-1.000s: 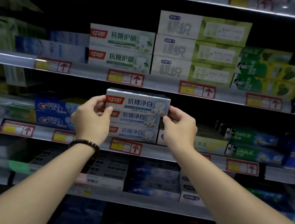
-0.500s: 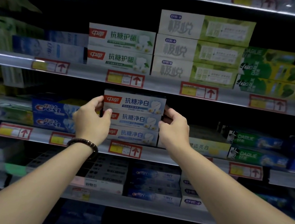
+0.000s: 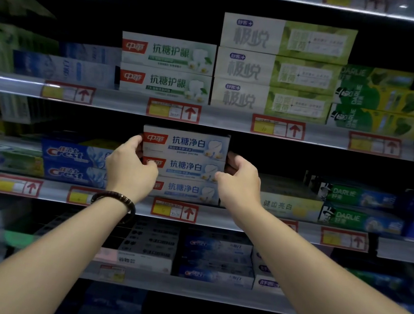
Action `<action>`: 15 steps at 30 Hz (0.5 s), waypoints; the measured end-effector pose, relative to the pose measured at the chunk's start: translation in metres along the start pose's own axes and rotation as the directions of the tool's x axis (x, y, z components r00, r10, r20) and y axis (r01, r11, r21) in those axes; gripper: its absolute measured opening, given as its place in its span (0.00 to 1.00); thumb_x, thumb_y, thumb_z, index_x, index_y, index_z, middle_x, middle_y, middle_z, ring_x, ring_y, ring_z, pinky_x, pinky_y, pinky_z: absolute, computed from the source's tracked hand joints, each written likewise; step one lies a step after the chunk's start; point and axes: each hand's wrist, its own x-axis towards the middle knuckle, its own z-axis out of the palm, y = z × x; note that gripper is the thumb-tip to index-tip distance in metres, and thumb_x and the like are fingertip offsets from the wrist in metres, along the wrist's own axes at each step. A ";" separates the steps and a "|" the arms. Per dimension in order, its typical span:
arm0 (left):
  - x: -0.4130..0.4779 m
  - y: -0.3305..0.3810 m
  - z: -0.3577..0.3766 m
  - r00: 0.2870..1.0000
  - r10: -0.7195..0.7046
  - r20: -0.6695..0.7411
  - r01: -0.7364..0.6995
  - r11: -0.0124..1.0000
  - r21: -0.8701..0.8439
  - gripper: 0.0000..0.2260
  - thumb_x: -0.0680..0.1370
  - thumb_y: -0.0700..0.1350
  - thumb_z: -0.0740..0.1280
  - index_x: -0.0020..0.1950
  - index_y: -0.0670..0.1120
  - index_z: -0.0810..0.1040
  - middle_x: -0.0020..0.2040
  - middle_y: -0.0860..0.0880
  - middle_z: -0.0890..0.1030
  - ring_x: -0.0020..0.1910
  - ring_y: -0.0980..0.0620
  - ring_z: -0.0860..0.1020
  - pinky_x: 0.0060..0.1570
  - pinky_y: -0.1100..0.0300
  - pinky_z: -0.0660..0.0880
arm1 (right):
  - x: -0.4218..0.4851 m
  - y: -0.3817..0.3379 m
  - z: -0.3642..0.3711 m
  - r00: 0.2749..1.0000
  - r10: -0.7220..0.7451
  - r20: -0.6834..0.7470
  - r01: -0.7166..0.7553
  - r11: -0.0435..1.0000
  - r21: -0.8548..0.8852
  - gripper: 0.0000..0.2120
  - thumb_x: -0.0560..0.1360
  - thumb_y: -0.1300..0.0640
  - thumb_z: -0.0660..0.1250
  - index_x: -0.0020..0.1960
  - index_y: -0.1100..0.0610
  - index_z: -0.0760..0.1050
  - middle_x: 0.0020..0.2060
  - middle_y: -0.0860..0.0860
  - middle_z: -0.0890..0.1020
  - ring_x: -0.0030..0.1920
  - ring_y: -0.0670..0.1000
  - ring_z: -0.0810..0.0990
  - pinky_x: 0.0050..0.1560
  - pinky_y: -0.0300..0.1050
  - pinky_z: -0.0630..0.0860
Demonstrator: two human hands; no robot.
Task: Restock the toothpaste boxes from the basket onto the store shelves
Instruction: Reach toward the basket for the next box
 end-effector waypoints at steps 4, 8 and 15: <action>-0.001 0.002 0.000 1.000 -0.026 -0.004 0.026 1.000 -0.011 0.23 0.77 0.42 0.72 0.72 0.50 0.77 0.61 0.50 0.84 0.61 0.45 0.80 0.66 0.45 0.77 | -0.004 0.000 -0.002 1.000 -0.014 -0.002 0.014 1.000 -0.006 0.27 0.83 0.61 0.68 0.80 0.49 0.69 0.64 0.42 0.76 0.39 0.37 0.72 0.49 0.45 0.82; 0.001 0.002 -0.001 0.999 -0.043 0.001 0.043 0.999 -0.023 0.22 0.77 0.42 0.73 0.71 0.50 0.78 0.61 0.49 0.84 0.61 0.46 0.81 0.65 0.45 0.78 | -0.008 -0.001 0.000 1.000 -0.022 0.008 0.022 1.000 0.009 0.24 0.82 0.61 0.68 0.76 0.47 0.74 0.60 0.42 0.79 0.45 0.43 0.80 0.54 0.53 0.86; -0.001 0.003 -0.002 0.999 -0.036 0.028 0.037 0.999 -0.019 0.22 0.76 0.43 0.73 0.71 0.50 0.78 0.60 0.50 0.84 0.61 0.45 0.80 0.65 0.43 0.78 | -0.009 -0.003 -0.001 0.999 -0.034 0.000 0.034 0.999 0.000 0.19 0.81 0.61 0.68 0.69 0.46 0.79 0.50 0.40 0.81 0.45 0.40 0.79 0.46 0.47 0.86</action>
